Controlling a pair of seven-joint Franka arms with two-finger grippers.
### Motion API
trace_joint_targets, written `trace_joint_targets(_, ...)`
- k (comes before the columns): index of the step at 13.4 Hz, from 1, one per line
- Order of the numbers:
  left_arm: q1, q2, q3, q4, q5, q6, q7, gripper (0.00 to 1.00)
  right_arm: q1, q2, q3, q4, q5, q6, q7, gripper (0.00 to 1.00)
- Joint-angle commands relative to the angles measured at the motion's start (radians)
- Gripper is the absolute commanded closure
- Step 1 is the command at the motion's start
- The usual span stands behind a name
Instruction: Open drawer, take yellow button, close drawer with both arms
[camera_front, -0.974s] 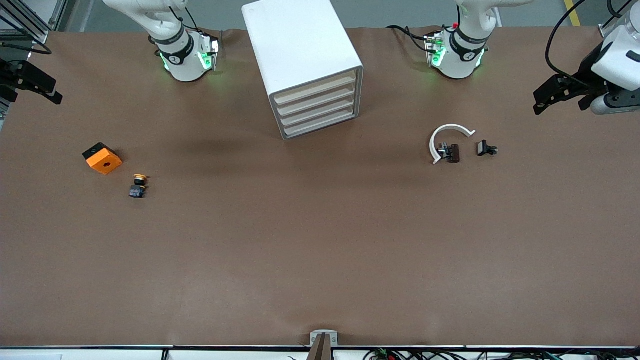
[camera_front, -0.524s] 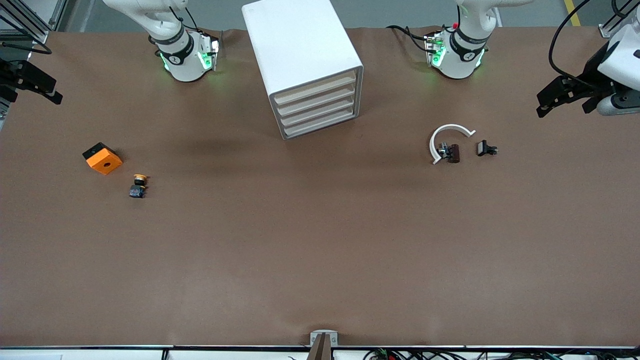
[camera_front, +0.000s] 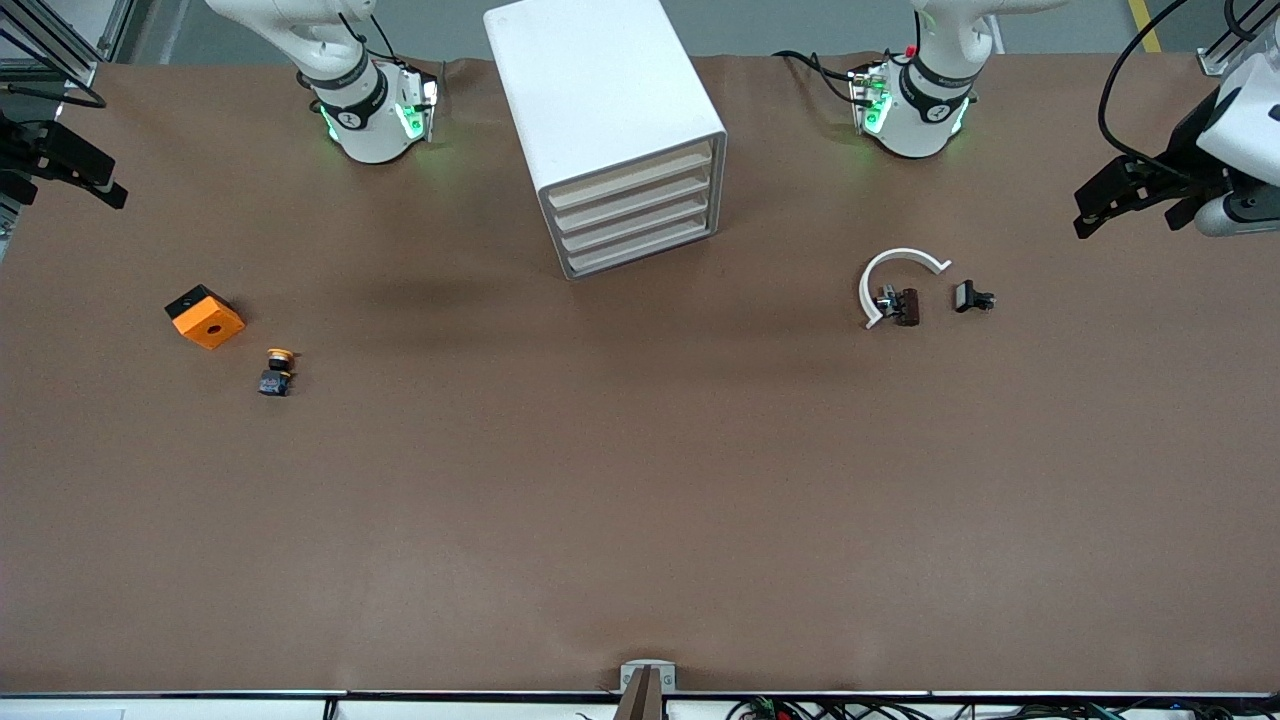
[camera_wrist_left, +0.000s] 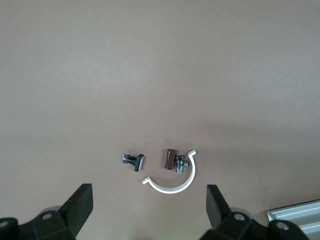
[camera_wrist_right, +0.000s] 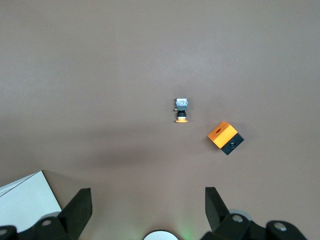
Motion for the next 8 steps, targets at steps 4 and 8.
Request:
trace_joint_targets(4, 0.011, 0.009, 0.003, 0.027, -0.004, -0.024, 0.026, 0.00, 0.000, -0.006, 0.004, 0.004, -0.001, -0.007, 0.001, 0.00)
trace_joint_targets(8, 0.022, 0.010, 0.003, 0.030, -0.007, -0.025, 0.024, 0.00, 0.000, -0.006, 0.004, 0.012, -0.001, -0.007, 0.001, 0.00)
